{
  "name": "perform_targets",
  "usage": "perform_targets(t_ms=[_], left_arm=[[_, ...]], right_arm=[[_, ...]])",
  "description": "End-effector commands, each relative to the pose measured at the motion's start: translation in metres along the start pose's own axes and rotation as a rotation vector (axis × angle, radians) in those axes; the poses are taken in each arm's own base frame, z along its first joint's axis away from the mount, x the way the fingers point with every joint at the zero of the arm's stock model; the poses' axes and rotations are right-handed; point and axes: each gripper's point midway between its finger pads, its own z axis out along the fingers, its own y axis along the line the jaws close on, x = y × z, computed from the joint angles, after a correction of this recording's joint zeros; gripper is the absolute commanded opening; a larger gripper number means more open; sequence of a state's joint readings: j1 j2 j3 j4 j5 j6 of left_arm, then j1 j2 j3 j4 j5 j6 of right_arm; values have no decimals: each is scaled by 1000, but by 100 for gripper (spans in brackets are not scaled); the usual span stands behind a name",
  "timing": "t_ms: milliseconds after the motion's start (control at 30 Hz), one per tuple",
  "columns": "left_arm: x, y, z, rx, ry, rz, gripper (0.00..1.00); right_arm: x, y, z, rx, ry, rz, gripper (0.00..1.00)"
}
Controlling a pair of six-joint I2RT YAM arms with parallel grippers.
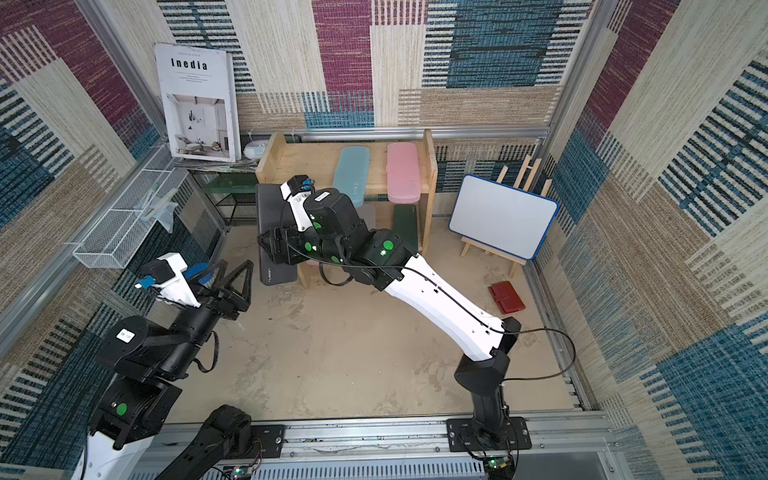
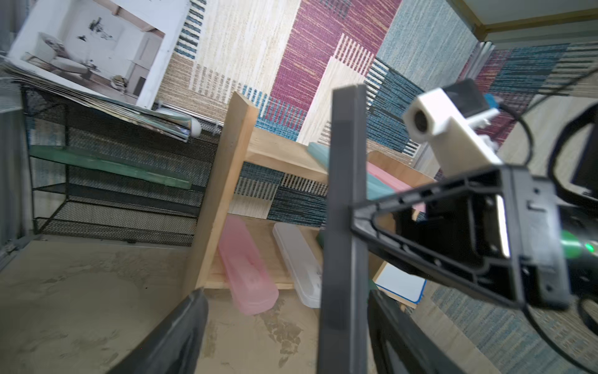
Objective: Remove the pencil cases from the shelf
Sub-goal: Place the pencil case at the center of the board.
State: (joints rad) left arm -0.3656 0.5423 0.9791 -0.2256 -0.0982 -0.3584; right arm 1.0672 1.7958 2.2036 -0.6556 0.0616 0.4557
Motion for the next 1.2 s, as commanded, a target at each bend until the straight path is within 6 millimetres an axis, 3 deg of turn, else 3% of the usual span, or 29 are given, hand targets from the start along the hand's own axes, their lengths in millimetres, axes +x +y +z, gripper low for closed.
perform_targets(t_ms=[0, 67, 233, 367, 500, 600, 800, 967, 1167], left_arm=[[-1, 26, -5, -154, 5, 32, 83], [-2, 29, -6, -173, 0, 35, 83], [10, 37, 0, -204, 26, 8, 84], [23, 39, 8, -210, 61, -6, 84], [30, 40, 13, -213, 78, -5, 84], [33, 42, 17, -220, 89, 10, 85], [38, 44, 25, -232, 108, 46, 86], [45, 47, 31, -240, 121, 62, 86], [54, 51, 34, -250, 136, 70, 87]], right_arm=[[46, -42, -25, 175, 76, -85, 67], [85, -66, -44, 223, 114, -43, 66], [205, -139, -90, 405, 273, 148, 66], [257, -201, -125, 514, 355, 358, 65], [283, -253, -153, 611, 445, 459, 65], [299, -276, -159, 649, 576, 473, 66], [313, -304, -163, 704, 810, 409, 66], [307, -329, -161, 701, 846, 400, 66], [326, -343, -148, 663, 923, 437, 66]])
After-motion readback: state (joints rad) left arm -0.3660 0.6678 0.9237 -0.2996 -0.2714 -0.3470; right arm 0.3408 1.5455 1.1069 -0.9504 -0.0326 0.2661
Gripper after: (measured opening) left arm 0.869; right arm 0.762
